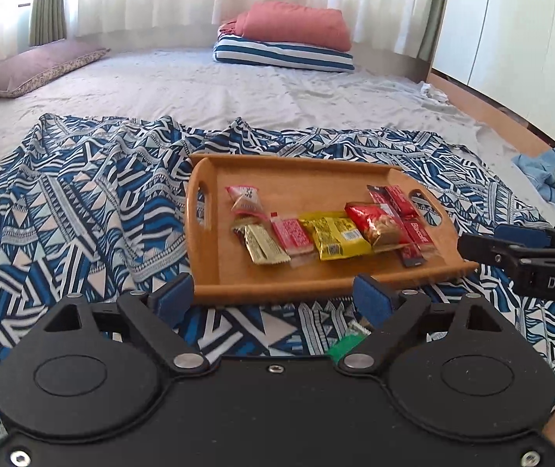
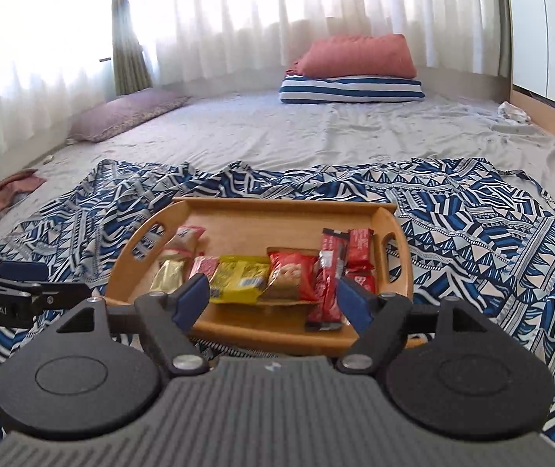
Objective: Organize snacks
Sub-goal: 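Move both tools back over the remaining snack pile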
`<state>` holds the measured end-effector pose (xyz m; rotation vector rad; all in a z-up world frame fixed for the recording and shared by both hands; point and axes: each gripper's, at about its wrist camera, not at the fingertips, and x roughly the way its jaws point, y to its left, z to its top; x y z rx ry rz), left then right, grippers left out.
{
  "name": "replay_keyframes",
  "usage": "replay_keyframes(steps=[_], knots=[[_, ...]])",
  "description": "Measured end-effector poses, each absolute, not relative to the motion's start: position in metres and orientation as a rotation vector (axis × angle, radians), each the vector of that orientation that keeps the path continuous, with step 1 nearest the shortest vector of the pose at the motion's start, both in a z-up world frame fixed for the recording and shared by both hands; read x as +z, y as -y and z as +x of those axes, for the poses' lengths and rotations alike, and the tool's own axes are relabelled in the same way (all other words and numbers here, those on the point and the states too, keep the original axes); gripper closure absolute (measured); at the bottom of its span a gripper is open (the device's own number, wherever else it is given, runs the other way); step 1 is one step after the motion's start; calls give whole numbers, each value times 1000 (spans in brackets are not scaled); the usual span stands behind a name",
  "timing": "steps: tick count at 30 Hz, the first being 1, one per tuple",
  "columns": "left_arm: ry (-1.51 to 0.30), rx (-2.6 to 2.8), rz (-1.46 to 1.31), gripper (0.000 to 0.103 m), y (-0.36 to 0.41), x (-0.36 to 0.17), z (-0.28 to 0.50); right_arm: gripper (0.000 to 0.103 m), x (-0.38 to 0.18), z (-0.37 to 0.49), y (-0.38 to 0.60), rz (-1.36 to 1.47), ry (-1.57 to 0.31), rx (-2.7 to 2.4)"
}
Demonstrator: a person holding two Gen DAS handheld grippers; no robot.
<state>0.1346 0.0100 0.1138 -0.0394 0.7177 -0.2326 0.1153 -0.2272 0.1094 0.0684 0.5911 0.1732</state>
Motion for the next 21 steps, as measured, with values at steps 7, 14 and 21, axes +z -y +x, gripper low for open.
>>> replay_keyframes(steps=[7, 14, 21], knots=[[-718, -213, -55, 15, -15, 104, 103, 16, 99, 85, 212, 54, -579, 208], [-710, -188, -24, 14, -19, 91, 80, 15, 83, 62, 194, -11, -574, 237], [-763, -171, -9, 14, -23, 67, 75, 13, 66, 41, 172, -74, -566, 290]])
